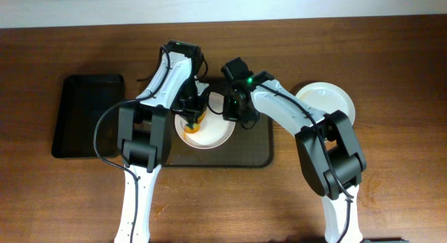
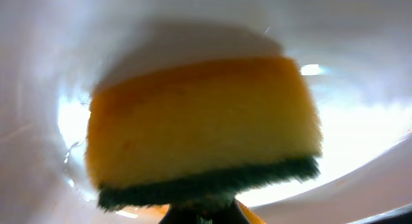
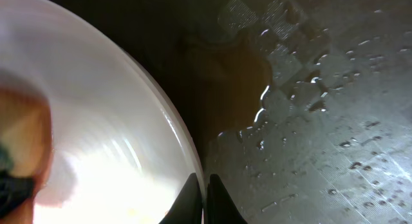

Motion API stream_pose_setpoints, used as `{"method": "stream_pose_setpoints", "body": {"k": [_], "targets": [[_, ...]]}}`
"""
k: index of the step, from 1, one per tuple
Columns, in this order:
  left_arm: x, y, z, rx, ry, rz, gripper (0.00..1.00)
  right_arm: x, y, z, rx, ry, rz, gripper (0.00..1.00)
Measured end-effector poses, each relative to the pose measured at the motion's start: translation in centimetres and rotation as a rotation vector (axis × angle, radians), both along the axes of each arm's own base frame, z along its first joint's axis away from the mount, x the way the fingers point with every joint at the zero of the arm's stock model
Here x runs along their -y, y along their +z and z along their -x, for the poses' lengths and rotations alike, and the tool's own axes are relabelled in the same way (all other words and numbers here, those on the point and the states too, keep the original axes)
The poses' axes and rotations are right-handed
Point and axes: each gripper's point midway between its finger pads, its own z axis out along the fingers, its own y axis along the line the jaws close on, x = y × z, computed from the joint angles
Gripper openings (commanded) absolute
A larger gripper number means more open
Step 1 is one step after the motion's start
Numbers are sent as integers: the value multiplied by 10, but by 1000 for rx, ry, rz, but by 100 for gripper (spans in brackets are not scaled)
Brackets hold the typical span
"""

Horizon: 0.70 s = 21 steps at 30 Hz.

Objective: Clean dirty plates on tray and stack at the side

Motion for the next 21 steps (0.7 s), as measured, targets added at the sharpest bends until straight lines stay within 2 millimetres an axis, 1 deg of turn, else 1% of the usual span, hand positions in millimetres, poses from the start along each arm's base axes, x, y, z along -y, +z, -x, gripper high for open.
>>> {"method": "stream_pose_setpoints", "body": {"k": [1,5,6,8,10,11,12,13,14,16,18,21], "targets": [[-6,-1,5,-8,-1,-38,1,0,-3,0,-5,1,0,4],[-19,-3,23,-50,4,-114,1,-2,-2,0,-5,4,-12,4],[-24,-4,32,-74,4,-132,1,-5,-2,1,-7,10,-23,4],[-24,-7,32,-41,7,-127,1,-6,-2,1,-10,12,-30,4],[-24,-14,26,38,10,-115,0,-6,-2,0,-5,11,-27,4],[-26,-15,8,146,12,-129,0,-4,-2,-2,2,4,-22,4],[-27,-17,-4,209,25,-143,1,-3,-2,-4,5,-3,-22,4],[-28,-17,-21,301,46,-161,0,-2,-2,-5,8,-11,-23,4],[-29,-17,-44,422,85,-192,0,-3,-1,-8,18,-22,-28,4],[-38,-16,-77,612,182,-288,1,-3,-1,-9,16,-35,-31,4],[-41,-15,-87,686,221,-336,0,-7,1,-11,23,-31,-51,4],[-48,-13,-94,764,283,-421,0,-14,3,-9,8,-20,-93,4]]}}
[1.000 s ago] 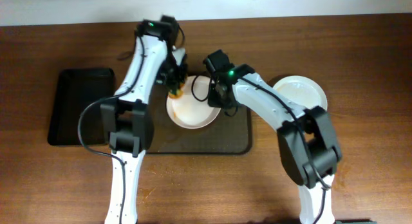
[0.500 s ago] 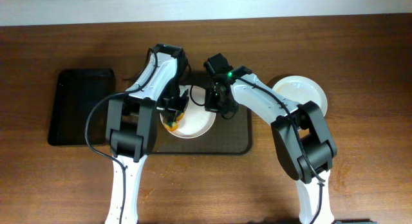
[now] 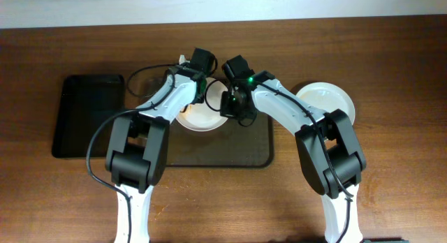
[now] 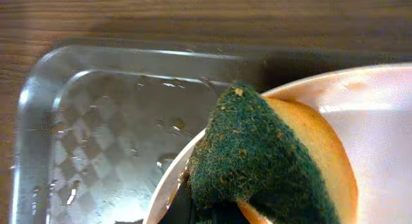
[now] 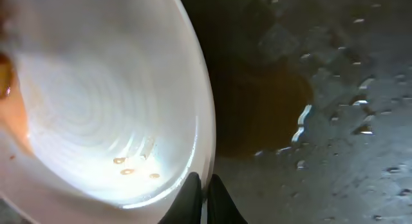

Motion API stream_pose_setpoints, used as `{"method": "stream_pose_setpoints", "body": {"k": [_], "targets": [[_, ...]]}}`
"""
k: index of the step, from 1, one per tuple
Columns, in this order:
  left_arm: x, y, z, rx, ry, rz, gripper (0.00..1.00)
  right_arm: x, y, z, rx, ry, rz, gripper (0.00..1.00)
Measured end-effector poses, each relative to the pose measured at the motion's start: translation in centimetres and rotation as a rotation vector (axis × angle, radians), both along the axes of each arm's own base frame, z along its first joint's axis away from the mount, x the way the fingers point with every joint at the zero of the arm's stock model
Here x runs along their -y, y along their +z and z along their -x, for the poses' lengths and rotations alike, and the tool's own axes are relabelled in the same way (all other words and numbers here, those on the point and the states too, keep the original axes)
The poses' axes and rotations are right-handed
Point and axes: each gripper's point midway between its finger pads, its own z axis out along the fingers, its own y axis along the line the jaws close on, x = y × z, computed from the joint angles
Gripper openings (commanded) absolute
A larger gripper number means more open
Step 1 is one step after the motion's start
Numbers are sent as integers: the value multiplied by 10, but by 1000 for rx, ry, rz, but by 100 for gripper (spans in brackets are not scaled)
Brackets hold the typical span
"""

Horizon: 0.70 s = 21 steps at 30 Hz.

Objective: Clean dirty plates on tray and stack at the side

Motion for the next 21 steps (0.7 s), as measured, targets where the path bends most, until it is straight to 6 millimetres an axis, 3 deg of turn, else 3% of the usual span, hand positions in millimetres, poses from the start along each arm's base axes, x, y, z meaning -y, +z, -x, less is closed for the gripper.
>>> {"method": "stream_pose_setpoints", "body": {"k": [3,6,10,14,15,18,21], "targets": [[-17,2,-3,53,77,-88,1,-2,3,3,-13,10,-4,4],[-39,10,-14,88,138,-147,1,7,-13,9,-51,1,32,4],[-33,18,-13,-19,122,-58,1,7,-13,8,-46,3,32,6],[-12,22,-1,-138,82,65,1,-10,-4,-12,37,41,-66,50],[-8,21,2,-159,75,87,1,-17,1,-21,72,63,-121,57],[-5,19,7,-188,76,126,1,-23,16,-42,147,101,-233,61],[-6,17,6,-199,87,172,1,-26,17,-43,162,116,-238,60]]}}
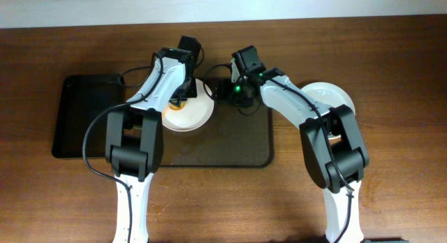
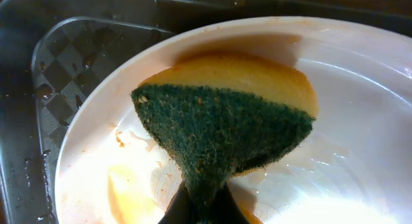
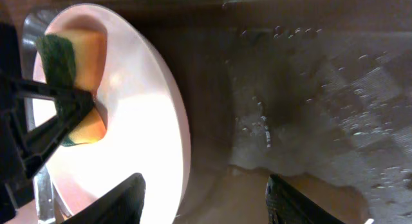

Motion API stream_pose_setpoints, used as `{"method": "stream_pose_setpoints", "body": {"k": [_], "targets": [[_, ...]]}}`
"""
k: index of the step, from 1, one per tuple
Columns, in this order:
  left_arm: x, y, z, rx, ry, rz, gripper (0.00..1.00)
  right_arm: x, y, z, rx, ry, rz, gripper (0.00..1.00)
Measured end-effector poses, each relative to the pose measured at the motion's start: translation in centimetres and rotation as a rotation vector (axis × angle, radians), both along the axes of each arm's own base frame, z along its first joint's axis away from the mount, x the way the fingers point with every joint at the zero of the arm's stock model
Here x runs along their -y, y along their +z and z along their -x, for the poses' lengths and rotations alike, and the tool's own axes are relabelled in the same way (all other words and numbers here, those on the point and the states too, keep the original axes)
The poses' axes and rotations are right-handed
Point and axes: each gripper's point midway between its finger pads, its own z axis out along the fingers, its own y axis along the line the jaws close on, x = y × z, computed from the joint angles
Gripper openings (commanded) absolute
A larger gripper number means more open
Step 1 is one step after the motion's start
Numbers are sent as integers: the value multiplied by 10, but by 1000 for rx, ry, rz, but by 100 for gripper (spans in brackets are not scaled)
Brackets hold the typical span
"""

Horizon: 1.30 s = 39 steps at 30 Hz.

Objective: Clean dirty plates on tray and stack at the side

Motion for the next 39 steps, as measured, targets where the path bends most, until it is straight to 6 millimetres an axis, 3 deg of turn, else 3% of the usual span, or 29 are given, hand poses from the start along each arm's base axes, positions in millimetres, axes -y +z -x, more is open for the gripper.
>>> {"method": "stream_pose_setpoints", "body": {"k": [3,4,5,6,7,14,17,23,25,29,32,36,39], "targets": [[-1,-1,0,-6,9,26,1,-17,-16,11,-11,10,37,56],[-1,-1,0,-7,12,31,1,-28,-16,11,7,8,39,50],[-1,-1,0,-9,14,37,1,-34,-17,14,13,7,46,36],[-2,-1,0,-10,16,43,1,-39,-19,16,16,-2,59,9],[-2,-1,0,-11,19,48,1,-39,-21,17,14,-9,72,4],[-12,-1,-1,-15,30,40,1,-20,-29,24,-77,-85,147,4],[-19,-1,-3,-10,3,-4,0,0,-29,19,-125,-117,130,4],[-15,-6,33,-155,-138,-23,1,12,-29,15,-159,-124,96,4],[-5,-7,49,-239,-272,70,1,14,-29,15,-158,-122,98,4],[38,-4,96,-410,-532,420,1,15,-29,14,-155,-118,98,4],[66,-4,113,-444,-644,561,1,16,-29,13,-154,-118,99,4],[68,-5,99,-382,-623,601,0,20,-29,11,-157,-131,98,4],[33,0,60,-291,-406,520,1,21,-30,12,-170,-148,95,4]]}}
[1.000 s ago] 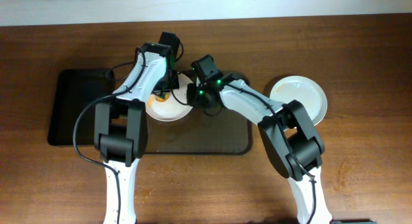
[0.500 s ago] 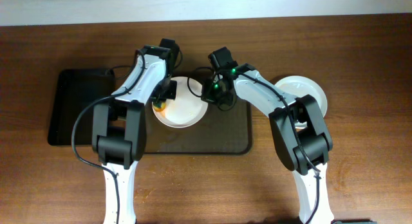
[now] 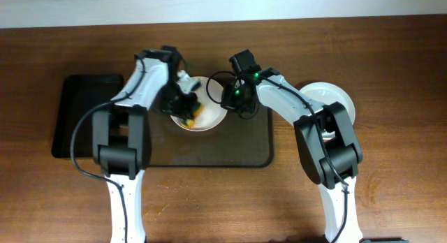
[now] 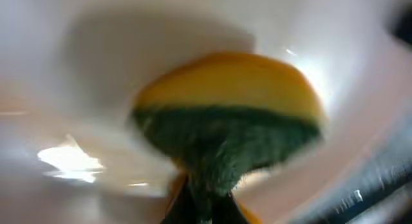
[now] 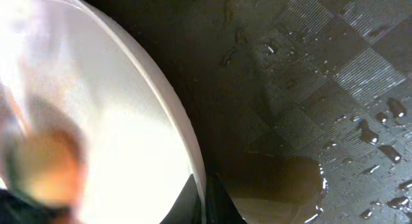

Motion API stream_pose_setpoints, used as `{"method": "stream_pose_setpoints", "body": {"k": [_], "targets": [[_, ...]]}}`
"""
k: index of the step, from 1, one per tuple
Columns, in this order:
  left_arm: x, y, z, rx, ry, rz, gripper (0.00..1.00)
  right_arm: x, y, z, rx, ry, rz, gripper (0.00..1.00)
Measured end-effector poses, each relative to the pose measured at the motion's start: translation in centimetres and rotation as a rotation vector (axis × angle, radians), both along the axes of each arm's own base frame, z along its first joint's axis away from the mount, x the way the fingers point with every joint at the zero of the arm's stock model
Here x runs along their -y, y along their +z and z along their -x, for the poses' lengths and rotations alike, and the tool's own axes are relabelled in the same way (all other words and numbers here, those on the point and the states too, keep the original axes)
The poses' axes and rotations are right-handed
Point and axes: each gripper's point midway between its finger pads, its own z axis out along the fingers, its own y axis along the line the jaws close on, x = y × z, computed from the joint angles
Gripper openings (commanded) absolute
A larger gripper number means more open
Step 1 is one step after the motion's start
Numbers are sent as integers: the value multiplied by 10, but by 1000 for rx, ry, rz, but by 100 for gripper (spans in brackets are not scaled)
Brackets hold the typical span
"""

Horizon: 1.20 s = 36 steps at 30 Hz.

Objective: Clean dirty plates on tray and stack at the side

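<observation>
A white plate [image 3: 208,114] lies on the dark tray [image 3: 244,142]. My left gripper [image 3: 183,109] is shut on a yellow and green sponge [image 4: 225,114], which presses on the inside of the plate [image 4: 96,69]. My right gripper [image 3: 228,105] is shut on the plate's right rim [image 5: 187,130], one finger inside and one outside. The left wrist view is blurred. A clean white plate [image 3: 328,100] sits on the table to the right of the tray.
A second black tray [image 3: 87,117] lies at the left on the wooden table [image 3: 391,75]. The dark tray's floor [image 5: 335,108] is wet, with a brown puddle [image 5: 277,185] beside the plate's rim.
The plate has shifted right, back toward the tray's middle. My right gripper, open beside the rim then, is now shut on it. The sponge has moved lower in the plate.
First the sponge pressed on the plate at the tray's middle while my right gripper pinched the rim. Then plate and sponge stood farther back. Later the plate sat at the tray's left with my right gripper open. Now that gripper holds the rim again.
</observation>
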Motion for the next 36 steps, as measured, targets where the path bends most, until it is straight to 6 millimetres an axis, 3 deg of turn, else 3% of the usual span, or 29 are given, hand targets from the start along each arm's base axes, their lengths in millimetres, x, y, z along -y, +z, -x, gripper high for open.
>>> {"method": "stream_pose_setpoints", "body": {"k": [2,4,9,10,14,15,17,20,23,27,32,36], "targets": [[-23,5,-22,33,117,-43,0,0,0,0,-2,-1,0,4],[-46,28,-52,97,234,-75,1,1,-1,2,-11,-3,3,4],[-40,115,-95,300,280,-53,1,6,0,11,-50,23,19,4],[-39,119,-97,314,280,-50,1,7,0,14,-59,42,29,4],[-41,117,-90,285,285,-64,0,37,14,20,-10,113,200,4],[-41,117,-90,282,286,-65,1,50,28,19,30,117,274,4],[-41,117,-90,282,286,-69,1,80,80,13,172,103,462,4],[-42,117,-92,291,289,-70,1,99,135,15,352,88,739,4],[-42,111,-92,280,288,-73,0,89,171,26,522,103,1026,4],[-42,97,-92,251,287,-80,1,72,215,38,722,65,1265,4],[-42,96,-92,250,286,-80,0,72,239,44,813,4,1377,4],[-42,96,-92,249,286,-81,1,86,227,43,738,-30,1288,4]]}}
